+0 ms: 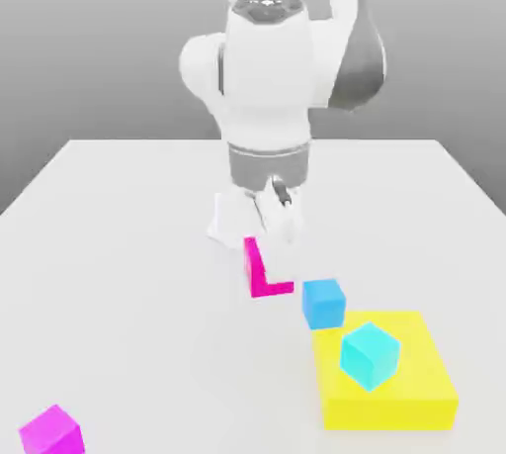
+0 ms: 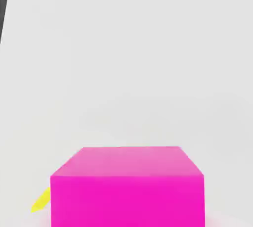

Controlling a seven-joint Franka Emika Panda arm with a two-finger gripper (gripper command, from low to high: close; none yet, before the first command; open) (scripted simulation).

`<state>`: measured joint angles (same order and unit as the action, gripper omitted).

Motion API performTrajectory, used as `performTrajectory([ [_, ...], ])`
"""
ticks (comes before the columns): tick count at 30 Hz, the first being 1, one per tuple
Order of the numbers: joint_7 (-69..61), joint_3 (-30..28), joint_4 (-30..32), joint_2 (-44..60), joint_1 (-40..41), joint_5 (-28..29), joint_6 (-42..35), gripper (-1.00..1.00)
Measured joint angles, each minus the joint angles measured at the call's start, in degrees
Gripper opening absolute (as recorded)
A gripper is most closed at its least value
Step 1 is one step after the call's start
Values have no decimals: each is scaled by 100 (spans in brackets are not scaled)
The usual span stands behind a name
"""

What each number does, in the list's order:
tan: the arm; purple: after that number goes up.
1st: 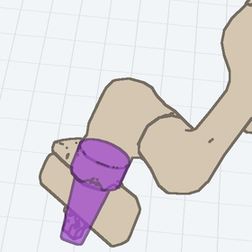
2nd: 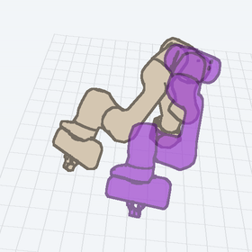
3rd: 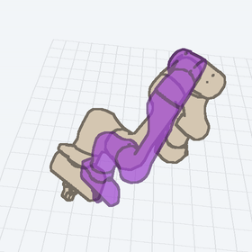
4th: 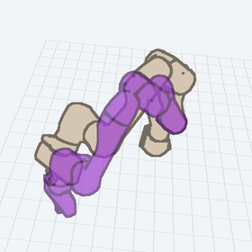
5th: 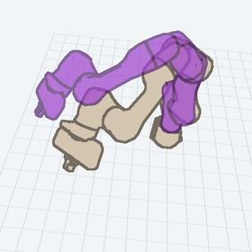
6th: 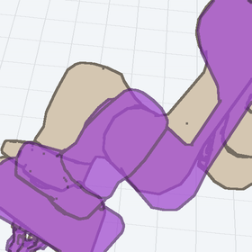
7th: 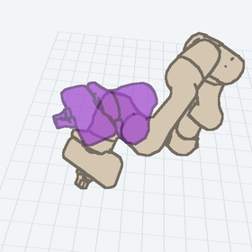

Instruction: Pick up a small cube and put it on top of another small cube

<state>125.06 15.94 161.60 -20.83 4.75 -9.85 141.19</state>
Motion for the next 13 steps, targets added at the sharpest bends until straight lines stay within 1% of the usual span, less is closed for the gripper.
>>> performTrajectory([
  [3,223,262,331,-410,-418,-243,-62,-100],
  [9,399,514,565,512,-354,-159,1088,-100],
  [10,416,537,590,669,-342,-145,1272,100],
  [13,416,537,590,669,-342,-145,1273,100],
])
